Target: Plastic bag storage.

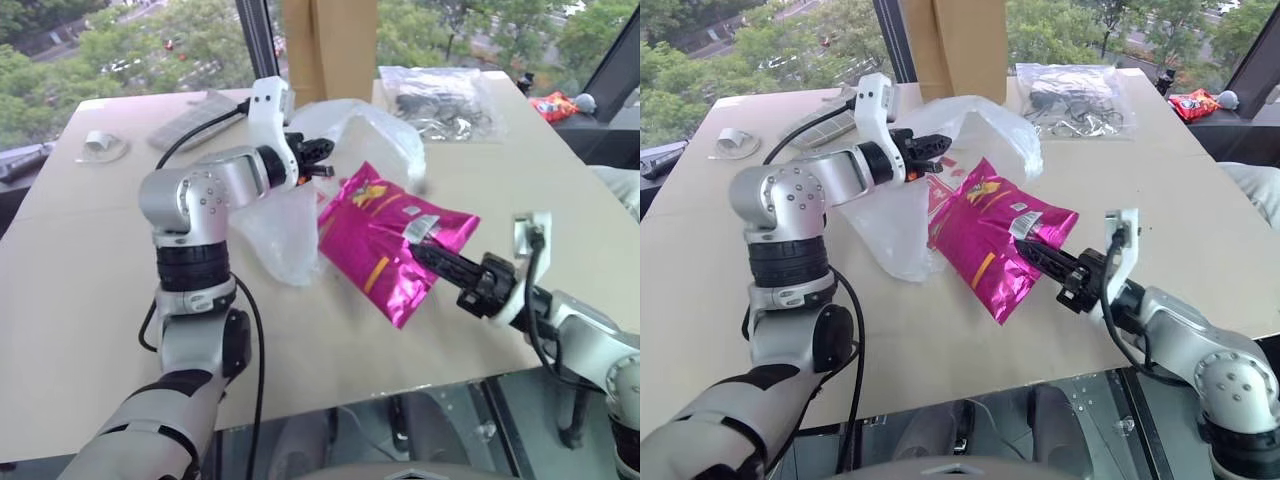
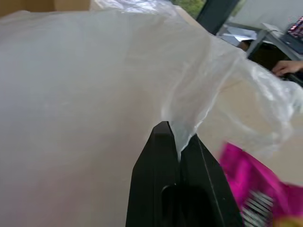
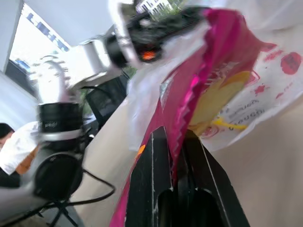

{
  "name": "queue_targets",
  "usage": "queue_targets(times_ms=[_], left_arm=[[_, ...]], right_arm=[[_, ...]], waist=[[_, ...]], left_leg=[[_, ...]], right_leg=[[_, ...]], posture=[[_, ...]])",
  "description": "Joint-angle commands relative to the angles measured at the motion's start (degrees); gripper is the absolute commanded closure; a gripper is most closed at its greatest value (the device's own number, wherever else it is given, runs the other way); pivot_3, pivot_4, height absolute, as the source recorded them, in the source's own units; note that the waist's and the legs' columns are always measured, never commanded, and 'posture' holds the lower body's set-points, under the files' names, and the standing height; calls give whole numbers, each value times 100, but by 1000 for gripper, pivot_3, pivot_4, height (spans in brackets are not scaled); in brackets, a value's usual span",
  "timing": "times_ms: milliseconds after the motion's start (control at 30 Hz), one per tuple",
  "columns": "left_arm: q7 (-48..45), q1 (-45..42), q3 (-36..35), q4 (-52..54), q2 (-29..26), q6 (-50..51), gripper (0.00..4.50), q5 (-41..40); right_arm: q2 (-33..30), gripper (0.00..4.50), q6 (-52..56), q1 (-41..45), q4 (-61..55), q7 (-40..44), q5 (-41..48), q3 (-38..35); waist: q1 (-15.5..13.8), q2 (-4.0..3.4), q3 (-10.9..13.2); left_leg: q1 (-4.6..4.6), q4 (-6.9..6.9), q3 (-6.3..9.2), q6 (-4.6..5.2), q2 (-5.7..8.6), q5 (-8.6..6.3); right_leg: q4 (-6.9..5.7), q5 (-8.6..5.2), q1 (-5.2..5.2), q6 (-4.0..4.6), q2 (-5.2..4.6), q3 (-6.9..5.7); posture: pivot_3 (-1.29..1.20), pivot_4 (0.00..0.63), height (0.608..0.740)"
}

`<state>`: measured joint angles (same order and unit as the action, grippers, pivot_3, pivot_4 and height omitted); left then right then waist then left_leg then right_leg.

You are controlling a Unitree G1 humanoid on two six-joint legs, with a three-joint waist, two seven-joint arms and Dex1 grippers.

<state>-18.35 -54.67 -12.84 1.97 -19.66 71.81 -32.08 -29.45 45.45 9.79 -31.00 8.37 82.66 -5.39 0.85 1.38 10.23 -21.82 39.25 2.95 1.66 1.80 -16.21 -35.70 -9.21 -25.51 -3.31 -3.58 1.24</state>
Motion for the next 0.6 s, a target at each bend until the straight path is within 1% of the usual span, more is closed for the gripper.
queue_targets(times_ms=[33, 200, 433, 600], left_arm=[[-249, 40, 46, 533, -114, 251, 4500, -347], [-224, -34, -89, 698, 75, 588, 4500, -662], [-102, -97, -151, 661, 115, 646, 4500, -743], [-23, -162, -450, 672, 266, 813, 4500, -973]], right_arm=[[297, 4465, -175, 519, 460, 186, -395, 172], [1104, 4465, -483, 1458, 1696, 394, -1469, 559], [2171, 4465, -671, 2427, 2768, 830, -2347, 833], [3070, 4465, -1100, 3214, 4270, 1095, -3311, 1109]], waist=[[9, -1, 0], [0, -3, 1], [15, -6, 2], [57, -6, 2]], left_leg=[[0, 0, -3, 0, -1, 0], [-3, -1, 0, -1, -1, 1], [-6, -4, 1, -25, 1, 13], [-4, -7, 2, -25, 2, 13]], right_leg=[[-2, 0, -2, 1, 0, 4], [-3, 1, -7, 1, 0, 1], [-8, 3, -16, 4, 0, 3], [-8, 4, -18, 5, -2, 4]], posture=[[0, 150, 740], [0, 150, 740], [0, 150, 740], [0, 150, 740]])
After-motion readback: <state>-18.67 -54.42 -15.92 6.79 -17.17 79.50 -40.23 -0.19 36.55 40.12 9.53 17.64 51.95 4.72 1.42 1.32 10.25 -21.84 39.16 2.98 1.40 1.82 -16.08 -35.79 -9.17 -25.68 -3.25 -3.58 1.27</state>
